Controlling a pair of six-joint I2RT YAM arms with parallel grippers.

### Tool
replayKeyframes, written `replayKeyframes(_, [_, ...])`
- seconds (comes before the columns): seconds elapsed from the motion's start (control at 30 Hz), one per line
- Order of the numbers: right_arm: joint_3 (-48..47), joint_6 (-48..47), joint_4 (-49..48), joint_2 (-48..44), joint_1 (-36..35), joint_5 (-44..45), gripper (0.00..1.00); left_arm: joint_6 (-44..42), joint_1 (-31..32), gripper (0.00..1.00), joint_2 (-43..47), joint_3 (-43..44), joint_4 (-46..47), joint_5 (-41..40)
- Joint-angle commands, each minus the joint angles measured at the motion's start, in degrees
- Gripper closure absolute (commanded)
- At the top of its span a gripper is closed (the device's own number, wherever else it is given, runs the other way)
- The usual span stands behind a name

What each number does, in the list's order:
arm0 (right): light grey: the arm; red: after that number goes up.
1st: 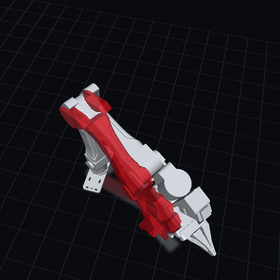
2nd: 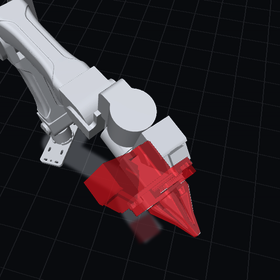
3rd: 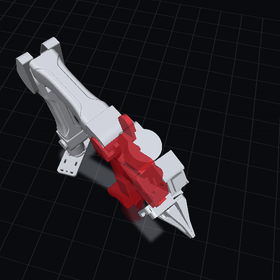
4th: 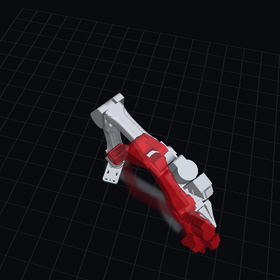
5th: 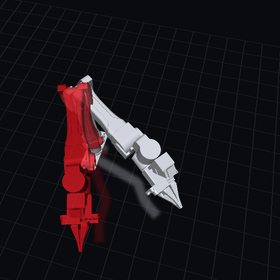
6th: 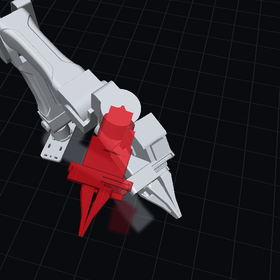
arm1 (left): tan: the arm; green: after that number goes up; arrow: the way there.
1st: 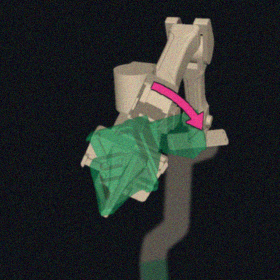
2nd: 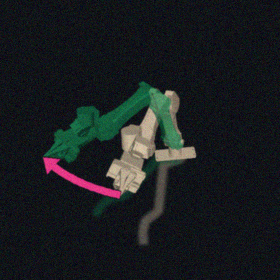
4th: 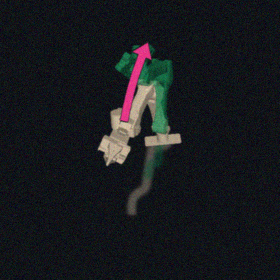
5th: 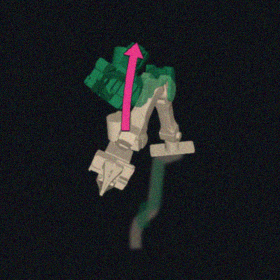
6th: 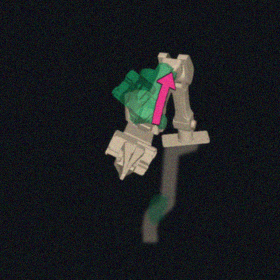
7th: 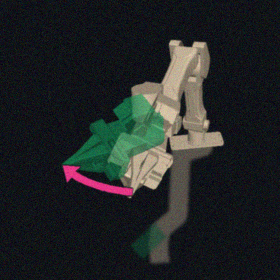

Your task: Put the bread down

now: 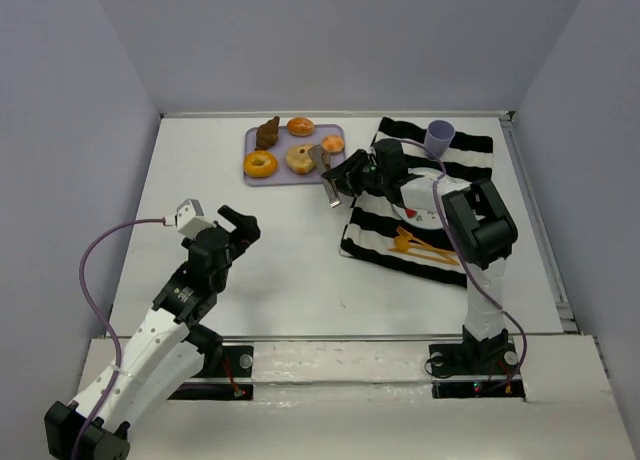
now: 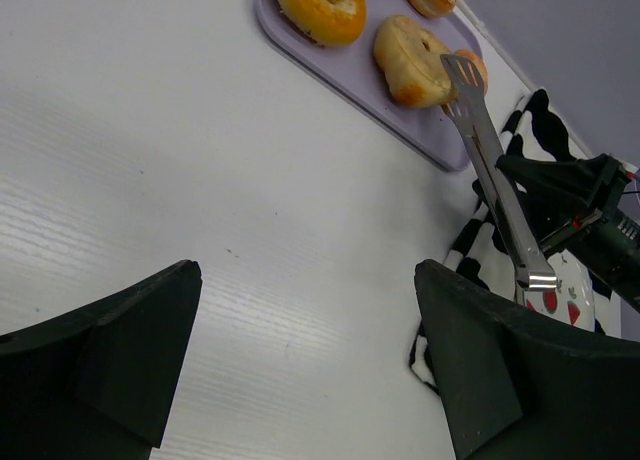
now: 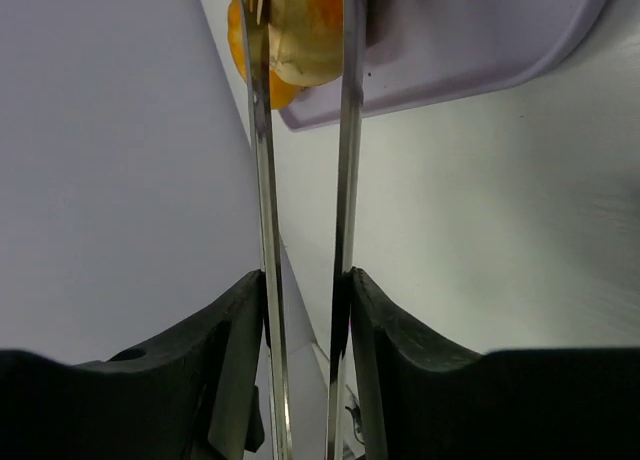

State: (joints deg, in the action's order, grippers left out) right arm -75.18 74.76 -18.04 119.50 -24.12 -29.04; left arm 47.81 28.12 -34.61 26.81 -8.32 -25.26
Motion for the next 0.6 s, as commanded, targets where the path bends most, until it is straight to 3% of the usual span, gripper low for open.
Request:
replayKeyframes(0.0, [-3.2, 1.4, -5.3, -0.9, -0.4, -3.7, 0.63, -0.7, 0.1, 0.01, 0.2, -0.5, 2.8, -1.2])
replayKeyframes(0.03, [-3.1, 1.4, -5.5, -0.9, -0.4, -3.7, 0.68, -0.7, 0.1, 0.01, 0.2, -0.5, 2.8, -1.2])
replayKeyframes(0.07, [-3.0, 1.4, -5.7, -0.9, -0.4, -3.7, 0.78, -0.7, 0.1, 0.01, 0.2, -0.5, 2.8, -1.1])
replayKeyframes(0.17, [-2.2, 1.6, -7.2, -1.6, -0.4, -4.4, 0.92, -0.7, 0.1, 0.01, 0.4, -0.5, 2.8, -1.2])
replayKeyframes(0.57, [3.5, -6.3, -7.7, -15.6, 0.1, -0.9, 0.93, -0.5, 0.1, 0.01, 3.4, -0.7, 1.7, -1.2])
